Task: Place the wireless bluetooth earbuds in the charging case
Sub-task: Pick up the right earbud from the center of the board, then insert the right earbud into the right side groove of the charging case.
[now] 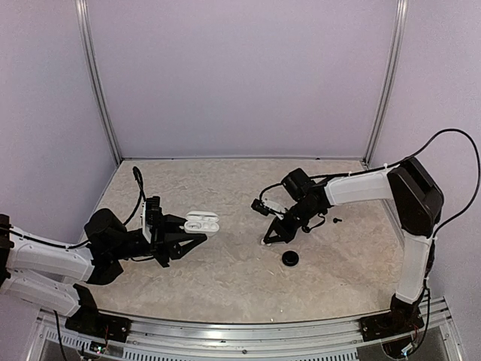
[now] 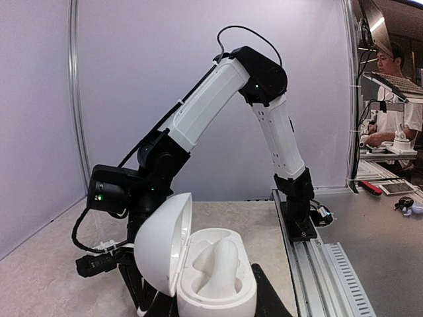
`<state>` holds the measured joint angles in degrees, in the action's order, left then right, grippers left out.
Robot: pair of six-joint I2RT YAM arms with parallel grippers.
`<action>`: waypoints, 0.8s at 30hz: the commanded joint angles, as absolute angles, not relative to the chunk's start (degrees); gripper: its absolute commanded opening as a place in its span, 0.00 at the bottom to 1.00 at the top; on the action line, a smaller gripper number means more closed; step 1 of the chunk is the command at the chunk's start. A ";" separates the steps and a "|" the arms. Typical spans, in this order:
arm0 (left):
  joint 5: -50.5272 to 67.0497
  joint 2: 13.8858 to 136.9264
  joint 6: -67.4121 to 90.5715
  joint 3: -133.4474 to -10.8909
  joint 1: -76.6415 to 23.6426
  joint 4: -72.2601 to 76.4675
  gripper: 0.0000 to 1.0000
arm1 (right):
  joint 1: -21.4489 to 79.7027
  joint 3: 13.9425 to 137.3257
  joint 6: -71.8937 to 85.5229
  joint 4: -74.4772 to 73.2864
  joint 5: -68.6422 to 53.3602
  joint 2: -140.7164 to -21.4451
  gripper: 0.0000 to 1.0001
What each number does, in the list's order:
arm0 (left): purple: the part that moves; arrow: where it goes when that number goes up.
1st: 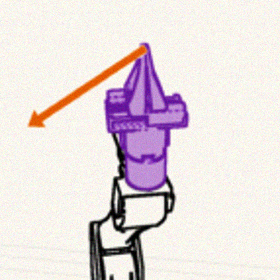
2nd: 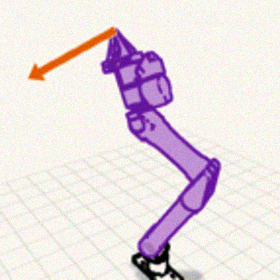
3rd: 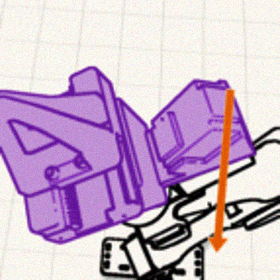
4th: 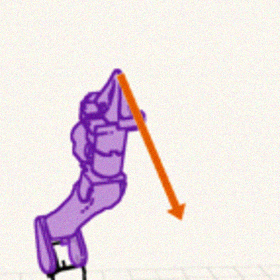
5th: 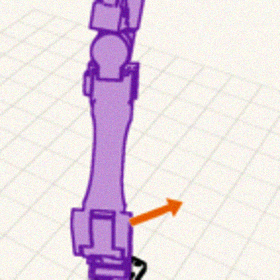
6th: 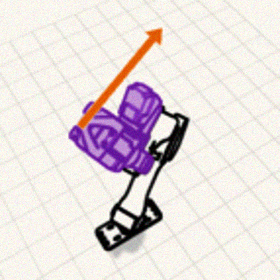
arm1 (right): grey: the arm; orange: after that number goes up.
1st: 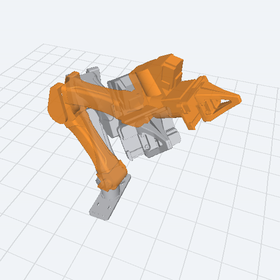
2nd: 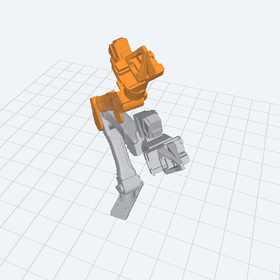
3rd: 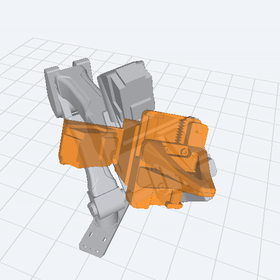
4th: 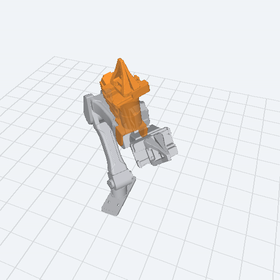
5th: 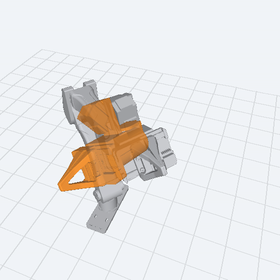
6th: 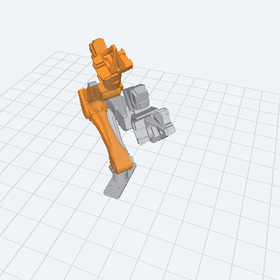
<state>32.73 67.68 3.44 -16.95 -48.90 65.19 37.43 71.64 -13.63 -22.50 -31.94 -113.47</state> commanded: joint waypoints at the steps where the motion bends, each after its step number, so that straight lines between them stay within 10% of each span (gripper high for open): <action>1: 33.14 67.51 2.93 -17.14 -48.56 66.75 0.00 | 38.90 71.25 -13.72 -25.35 -29.97 -105.25 0.00; 24: 37.19 68.66 2.44 -19.02 -49.03 64.36 0.00 | 60.89 81.68 -21.70 -30.41 -20.14 -78.68 0.00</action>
